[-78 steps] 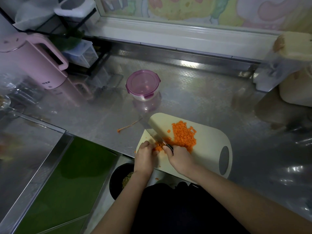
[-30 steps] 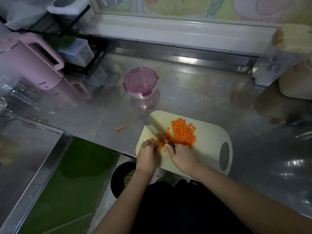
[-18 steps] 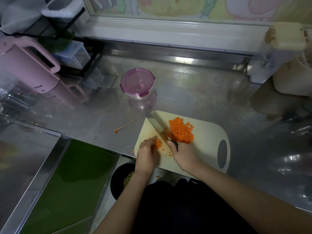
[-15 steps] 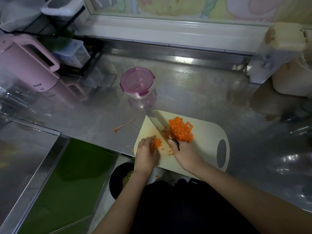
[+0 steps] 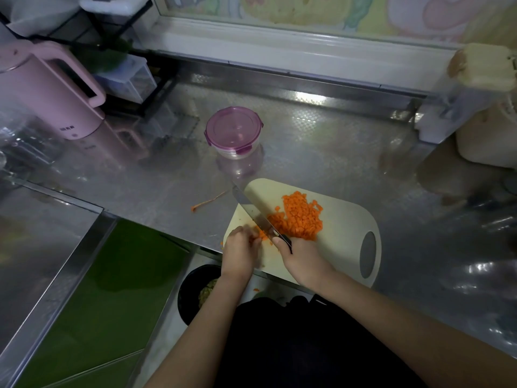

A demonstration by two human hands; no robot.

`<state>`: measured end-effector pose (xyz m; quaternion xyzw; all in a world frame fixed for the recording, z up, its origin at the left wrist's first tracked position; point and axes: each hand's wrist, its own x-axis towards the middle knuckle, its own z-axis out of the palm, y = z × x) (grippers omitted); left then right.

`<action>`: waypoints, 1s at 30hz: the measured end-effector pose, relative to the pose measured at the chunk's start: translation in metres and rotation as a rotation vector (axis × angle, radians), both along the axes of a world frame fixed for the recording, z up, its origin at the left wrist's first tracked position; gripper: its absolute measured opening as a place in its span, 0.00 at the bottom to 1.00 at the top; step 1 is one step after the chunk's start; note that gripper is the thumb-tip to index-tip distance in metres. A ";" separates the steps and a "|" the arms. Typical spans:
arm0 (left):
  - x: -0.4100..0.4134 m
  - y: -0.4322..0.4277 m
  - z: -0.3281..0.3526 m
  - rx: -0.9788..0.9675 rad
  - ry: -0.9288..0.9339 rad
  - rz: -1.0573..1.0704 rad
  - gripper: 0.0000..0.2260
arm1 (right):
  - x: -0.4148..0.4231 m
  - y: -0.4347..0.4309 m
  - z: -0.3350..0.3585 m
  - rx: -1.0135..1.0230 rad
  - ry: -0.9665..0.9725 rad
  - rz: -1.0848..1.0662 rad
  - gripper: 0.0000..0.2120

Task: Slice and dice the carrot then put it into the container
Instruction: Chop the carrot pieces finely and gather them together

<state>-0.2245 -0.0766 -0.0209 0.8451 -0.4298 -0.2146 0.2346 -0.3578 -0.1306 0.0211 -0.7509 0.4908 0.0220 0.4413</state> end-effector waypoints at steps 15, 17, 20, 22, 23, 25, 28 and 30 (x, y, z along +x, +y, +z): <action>-0.001 -0.002 0.002 0.046 -0.050 -0.009 0.06 | 0.013 0.005 -0.003 -0.088 0.111 0.026 0.24; -0.001 -0.001 0.001 0.044 -0.053 -0.025 0.07 | 0.015 0.005 -0.006 -0.093 0.116 0.034 0.25; 0.000 0.001 -0.001 0.034 -0.047 -0.030 0.07 | 0.016 0.003 -0.009 -0.063 0.078 0.017 0.23; 0.000 0.001 -0.001 0.016 -0.027 -0.016 0.06 | 0.014 -0.002 -0.011 -0.036 0.041 -0.014 0.21; -0.001 0.002 -0.001 0.004 -0.017 -0.007 0.05 | 0.013 -0.004 -0.011 -0.023 0.033 -0.023 0.21; -0.001 0.003 -0.001 -0.026 0.008 0.015 0.05 | 0.011 -0.009 -0.011 0.006 0.017 -0.035 0.22; 0.000 0.003 0.002 -0.066 0.066 0.036 0.06 | 0.008 -0.012 -0.010 0.006 0.008 -0.062 0.22; 0.001 0.002 0.004 -0.069 0.127 0.067 0.06 | 0.006 -0.012 -0.009 -0.004 -0.012 -0.060 0.22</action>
